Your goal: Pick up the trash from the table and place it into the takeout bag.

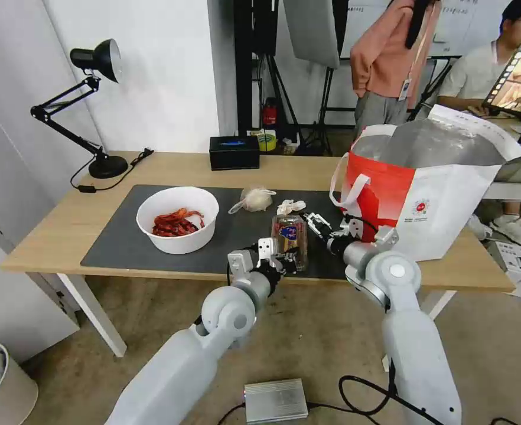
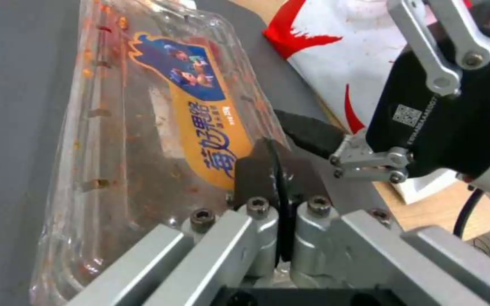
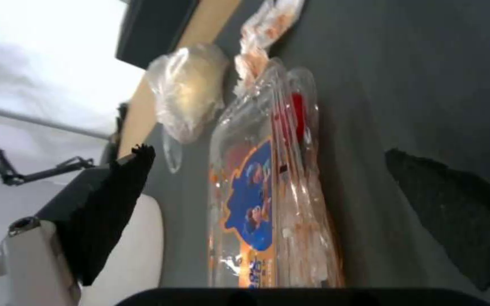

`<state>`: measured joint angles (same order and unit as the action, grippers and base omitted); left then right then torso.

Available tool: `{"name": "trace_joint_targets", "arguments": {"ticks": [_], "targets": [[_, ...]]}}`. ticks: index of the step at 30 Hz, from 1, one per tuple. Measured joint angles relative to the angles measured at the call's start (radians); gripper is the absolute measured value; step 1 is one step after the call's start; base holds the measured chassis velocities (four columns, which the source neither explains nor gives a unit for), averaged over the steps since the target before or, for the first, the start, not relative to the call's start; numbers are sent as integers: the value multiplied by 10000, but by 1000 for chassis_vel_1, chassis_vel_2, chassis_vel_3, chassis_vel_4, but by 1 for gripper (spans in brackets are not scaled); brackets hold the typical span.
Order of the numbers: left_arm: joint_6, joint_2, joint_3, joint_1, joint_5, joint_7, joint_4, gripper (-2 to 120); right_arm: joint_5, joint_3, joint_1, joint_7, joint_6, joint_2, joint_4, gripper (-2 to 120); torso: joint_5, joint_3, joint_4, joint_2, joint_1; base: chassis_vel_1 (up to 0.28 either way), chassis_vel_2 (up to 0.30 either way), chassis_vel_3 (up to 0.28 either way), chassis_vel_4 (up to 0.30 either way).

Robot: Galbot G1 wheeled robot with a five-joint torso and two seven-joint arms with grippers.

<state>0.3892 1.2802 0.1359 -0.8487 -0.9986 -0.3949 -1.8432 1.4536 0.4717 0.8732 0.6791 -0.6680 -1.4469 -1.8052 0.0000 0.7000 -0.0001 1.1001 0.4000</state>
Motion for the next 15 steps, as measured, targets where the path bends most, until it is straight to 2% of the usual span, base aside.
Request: {"name": "trace_joint_targets", "arguments": {"ticks": [4,15], "targets": [[0,-5,-6,1,-16,-16,4,0,38,-113,-197,477,-112,-165,169,100,0,0,0,-1,0,0,0,0,0],[0,-1,-39,-29,-47,-39,-21,0,32,-207,-510,515,-134,-303,484,100,-1,0,0,0,0,0,0,0,0]]}}
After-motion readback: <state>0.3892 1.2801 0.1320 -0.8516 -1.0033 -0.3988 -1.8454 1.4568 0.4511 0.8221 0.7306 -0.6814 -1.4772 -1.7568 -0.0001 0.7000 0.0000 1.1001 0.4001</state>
